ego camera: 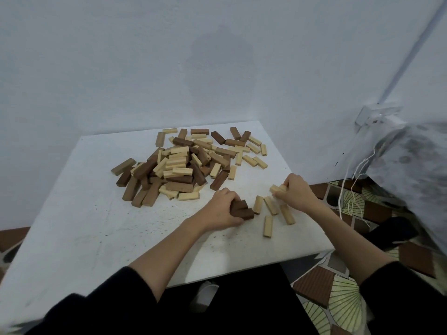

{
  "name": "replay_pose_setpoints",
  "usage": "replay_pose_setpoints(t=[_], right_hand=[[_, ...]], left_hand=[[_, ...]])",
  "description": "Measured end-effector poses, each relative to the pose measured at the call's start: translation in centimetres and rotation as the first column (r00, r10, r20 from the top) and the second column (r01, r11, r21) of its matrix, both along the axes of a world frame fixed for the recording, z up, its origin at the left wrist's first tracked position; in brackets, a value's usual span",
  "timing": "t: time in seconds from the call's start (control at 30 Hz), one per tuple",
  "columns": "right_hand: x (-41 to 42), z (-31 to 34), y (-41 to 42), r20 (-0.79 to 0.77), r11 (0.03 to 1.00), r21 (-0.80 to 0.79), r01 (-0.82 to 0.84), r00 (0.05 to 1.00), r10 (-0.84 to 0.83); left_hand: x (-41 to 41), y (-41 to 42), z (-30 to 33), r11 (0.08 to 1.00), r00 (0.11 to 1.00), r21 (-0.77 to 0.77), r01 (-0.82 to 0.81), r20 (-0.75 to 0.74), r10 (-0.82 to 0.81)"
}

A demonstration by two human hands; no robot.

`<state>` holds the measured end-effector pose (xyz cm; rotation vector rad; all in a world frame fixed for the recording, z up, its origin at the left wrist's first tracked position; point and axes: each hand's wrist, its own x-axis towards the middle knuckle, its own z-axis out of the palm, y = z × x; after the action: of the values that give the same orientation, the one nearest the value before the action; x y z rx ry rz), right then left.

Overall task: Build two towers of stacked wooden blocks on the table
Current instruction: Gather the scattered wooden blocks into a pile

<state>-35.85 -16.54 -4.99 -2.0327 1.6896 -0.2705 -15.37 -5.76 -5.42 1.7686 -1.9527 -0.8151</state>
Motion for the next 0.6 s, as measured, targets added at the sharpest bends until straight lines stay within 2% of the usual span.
replay_pose_setpoints(t=[0.1,0.2,0.33,0.6], right_hand=[[-0.1,-1.1,0.5,-0.061,0.997,0.065,0.047,0.997,-0.043],[0.9,-1.8,2.0,-0.102,0.996,-0.014,0.092,0.99,-0.093],[1.5,-3.3,2.7,-0.226,0.99,-0.143,0.006,0.973,-0.038],[1.3,-3.6,2.1,-0.337,0.981,-0.184,-0.068,0.941,0.001]], left_hand=[[-1.5,-0.7,0.1,0.993,0.992,-0.014,-0.114,-0.055,0.113],[-3.8,-1.3,-0.2,0.982,0.982,-0.049,-0.184,-0.05,0.182],[-6.2,-1.5,-1.1,0.977,0.971,-0.128,-0.17,0.148,0.188],[-7.3,-1.0,-2.0,0.988,0.932,-0.117,-0.105,0.335,0.138]])
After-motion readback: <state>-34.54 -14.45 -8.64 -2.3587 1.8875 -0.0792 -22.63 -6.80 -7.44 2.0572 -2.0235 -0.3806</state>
